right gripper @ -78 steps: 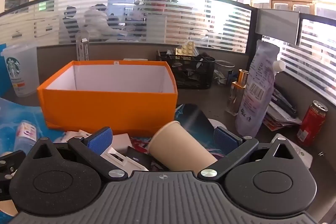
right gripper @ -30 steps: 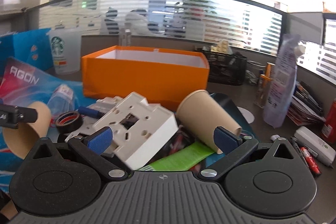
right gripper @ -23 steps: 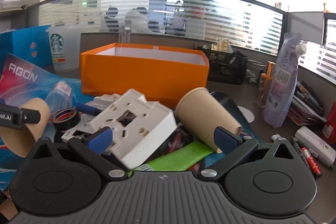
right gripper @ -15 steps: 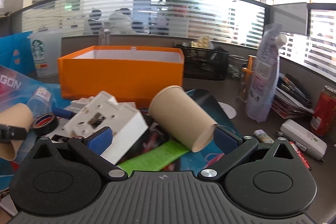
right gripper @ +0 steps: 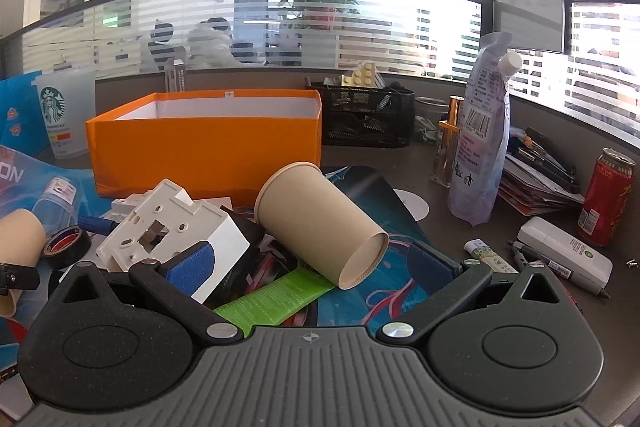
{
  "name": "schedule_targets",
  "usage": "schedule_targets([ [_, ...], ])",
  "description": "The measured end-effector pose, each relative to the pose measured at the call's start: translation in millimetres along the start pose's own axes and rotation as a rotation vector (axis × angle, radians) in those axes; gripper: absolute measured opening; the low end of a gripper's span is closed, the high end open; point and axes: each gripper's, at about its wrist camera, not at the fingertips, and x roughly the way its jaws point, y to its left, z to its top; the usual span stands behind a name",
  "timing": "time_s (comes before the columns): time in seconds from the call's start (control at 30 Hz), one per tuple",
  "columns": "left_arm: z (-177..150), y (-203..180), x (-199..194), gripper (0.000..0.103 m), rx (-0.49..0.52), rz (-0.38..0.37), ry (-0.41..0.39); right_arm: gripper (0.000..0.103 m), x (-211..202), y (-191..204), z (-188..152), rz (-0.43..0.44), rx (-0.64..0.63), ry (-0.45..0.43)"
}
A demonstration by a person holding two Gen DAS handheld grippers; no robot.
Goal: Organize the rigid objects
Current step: 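Grasp a tan paper cup with the right gripper while the left gripper grasps another cup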
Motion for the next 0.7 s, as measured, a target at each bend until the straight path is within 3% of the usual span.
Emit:
schedule_targets([
  [0.2, -1, 2, 3, 0.103, 0.003, 0.004, 0.008, 0.103, 22, -13, 4, -0.057, -0.083, 0.001],
  [0.43, 0, 2, 6, 0.103, 0.000, 0.006, 0.012, 0.103, 70, -31, 10, 0.064, -0.171, 0.100],
  [0.7, -1, 4, 11, 0.103, 0.006, -0.017, 0.026, 0.103, 120, -33, 18, 0.194, -0.261, 0.156],
])
